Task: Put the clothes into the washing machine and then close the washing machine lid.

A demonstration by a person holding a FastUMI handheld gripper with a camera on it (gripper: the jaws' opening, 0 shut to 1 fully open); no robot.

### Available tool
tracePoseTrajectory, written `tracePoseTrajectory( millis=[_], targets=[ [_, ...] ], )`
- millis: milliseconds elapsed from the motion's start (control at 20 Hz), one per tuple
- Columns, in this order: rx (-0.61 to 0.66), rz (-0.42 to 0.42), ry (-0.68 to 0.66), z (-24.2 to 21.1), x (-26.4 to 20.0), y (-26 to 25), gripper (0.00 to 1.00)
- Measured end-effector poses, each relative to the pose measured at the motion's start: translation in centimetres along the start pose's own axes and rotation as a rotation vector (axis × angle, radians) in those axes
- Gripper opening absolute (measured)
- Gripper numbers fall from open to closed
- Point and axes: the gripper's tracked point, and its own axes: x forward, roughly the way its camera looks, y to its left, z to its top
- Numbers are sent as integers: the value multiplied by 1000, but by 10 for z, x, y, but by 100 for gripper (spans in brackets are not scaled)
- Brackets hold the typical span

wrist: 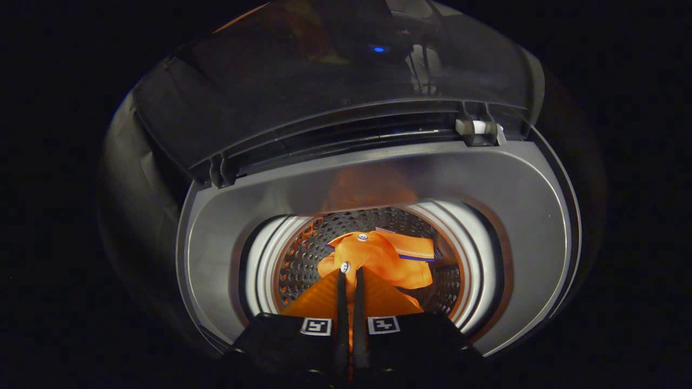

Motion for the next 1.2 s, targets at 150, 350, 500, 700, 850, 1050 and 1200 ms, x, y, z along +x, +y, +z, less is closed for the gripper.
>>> tracePoseTrajectory(
  millis=[150, 350, 500, 700, 850, 1050, 1200],
  targets=[
    [11, -5, 9, -5, 3, -2, 16],
    [16, 8, 22, -13, 11, 1, 20],
    [8, 18, -5, -8, 2, 3, 58],
    [-1, 18, -30, -7, -19, 8, 73],
    [0, 35, -67, -2, -45, 20, 82],
    [-50, 29, -107, 2, -76, 32, 92],
    [-45, 38, -137, 10, -106, 41, 98]
  ],
)
